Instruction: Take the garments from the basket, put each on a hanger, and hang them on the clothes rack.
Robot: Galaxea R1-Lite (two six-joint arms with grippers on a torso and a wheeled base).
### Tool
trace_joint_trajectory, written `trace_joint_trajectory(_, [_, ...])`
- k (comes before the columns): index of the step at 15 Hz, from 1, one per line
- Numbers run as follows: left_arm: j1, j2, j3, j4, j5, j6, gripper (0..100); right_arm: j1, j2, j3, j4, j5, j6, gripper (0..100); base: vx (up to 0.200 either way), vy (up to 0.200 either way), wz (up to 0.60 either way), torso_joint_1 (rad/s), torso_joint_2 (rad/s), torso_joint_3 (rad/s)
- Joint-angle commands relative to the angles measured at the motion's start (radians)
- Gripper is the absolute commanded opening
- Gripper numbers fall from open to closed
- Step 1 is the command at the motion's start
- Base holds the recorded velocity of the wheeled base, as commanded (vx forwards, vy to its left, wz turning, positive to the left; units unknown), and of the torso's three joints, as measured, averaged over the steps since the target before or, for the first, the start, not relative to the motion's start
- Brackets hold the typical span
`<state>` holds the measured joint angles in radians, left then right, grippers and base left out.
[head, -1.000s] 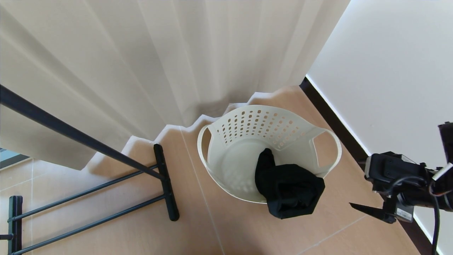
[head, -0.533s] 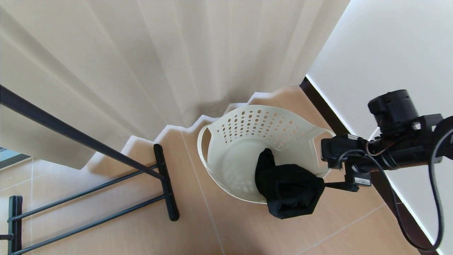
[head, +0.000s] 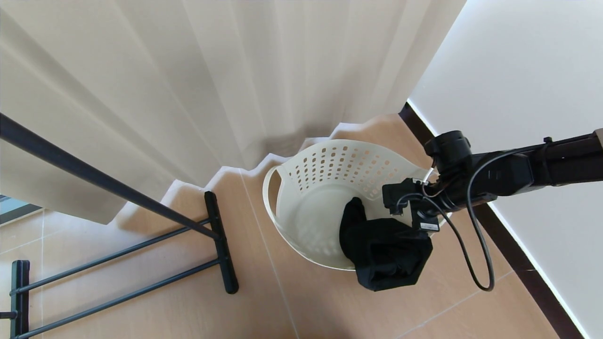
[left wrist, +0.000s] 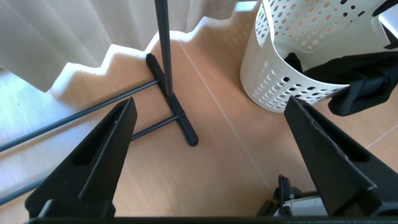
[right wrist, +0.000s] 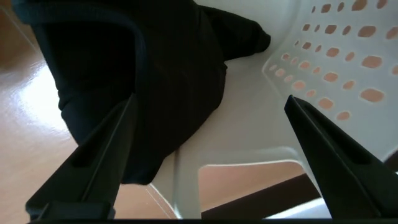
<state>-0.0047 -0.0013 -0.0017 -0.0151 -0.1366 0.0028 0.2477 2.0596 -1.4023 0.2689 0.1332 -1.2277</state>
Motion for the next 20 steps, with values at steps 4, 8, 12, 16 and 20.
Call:
trace_joint_trajectory(4, [0.000,0.001,0.000,0.000,0.000,0.000,100,0.001,0.060,-0.040,0.001,-0.027,-0.004,100,0.000,0.000,0.00,0.000,0.00,0.000])
trace_joint_trajectory(8, [0.000,0.001,0.000,0.000,0.000,0.000,100,0.002,0.054,-0.040,0.047,-0.084,-0.018,100,0.000,0.000,0.00,0.000,0.00,0.000])
trace_joint_trajectory(12, [0.000,0.001,0.000,-0.002,0.000,0.000,100,0.004,0.047,-0.040,0.069,-0.103,-0.019,100,0.000,0.000,0.00,0.000,0.00,0.000])
trace_joint_trajectory(16, [0.000,0.001,0.000,0.000,0.000,0.000,100,0.005,0.050,-0.038,0.095,-0.135,-0.024,100,0.000,0.000,0.00,0.000,0.00,0.000])
trace_joint_trajectory(20, [0.000,0.001,0.000,0.000,0.000,0.000,100,0.015,0.059,-0.038,0.095,-0.139,-0.024,100,0.000,0.000,0.00,0.000,0.00,0.000])
